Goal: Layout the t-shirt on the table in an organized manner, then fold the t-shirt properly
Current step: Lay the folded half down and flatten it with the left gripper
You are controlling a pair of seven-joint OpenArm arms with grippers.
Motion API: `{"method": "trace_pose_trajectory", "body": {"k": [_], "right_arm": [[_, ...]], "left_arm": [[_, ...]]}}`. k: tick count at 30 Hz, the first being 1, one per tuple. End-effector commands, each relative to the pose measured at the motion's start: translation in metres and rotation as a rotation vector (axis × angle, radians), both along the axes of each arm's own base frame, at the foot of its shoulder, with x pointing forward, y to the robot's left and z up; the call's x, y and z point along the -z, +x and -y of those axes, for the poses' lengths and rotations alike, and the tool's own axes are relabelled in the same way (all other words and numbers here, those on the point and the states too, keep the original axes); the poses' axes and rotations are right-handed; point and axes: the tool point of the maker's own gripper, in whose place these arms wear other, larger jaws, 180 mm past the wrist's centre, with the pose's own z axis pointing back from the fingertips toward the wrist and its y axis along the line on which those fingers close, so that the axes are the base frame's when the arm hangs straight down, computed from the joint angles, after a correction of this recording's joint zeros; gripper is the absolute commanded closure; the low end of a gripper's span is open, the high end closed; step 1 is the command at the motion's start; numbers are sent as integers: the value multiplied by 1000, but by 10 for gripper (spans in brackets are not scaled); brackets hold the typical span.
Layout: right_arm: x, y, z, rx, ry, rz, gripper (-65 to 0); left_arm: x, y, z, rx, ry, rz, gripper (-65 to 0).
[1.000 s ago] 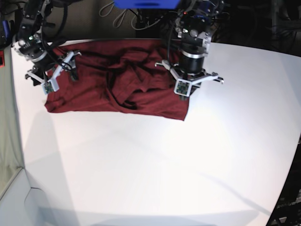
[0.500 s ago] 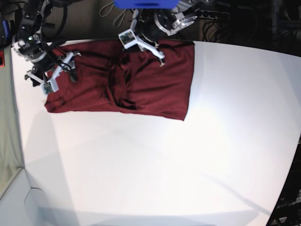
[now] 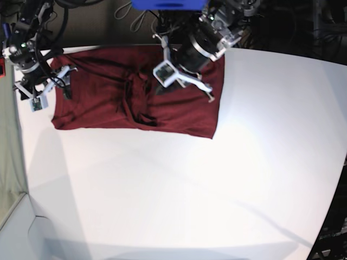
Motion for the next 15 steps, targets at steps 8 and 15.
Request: {"method": "trace_pose_trajectory", "body": {"k": [8, 15], "right_arm": [[-11, 5, 0, -9, -3, 41, -465], [-10, 4, 1, -9, -4, 37, -465]], "left_arm": [[42, -1, 16, -3, 15, -100, -1], [44, -35, 80, 257, 32, -77, -1]]}}
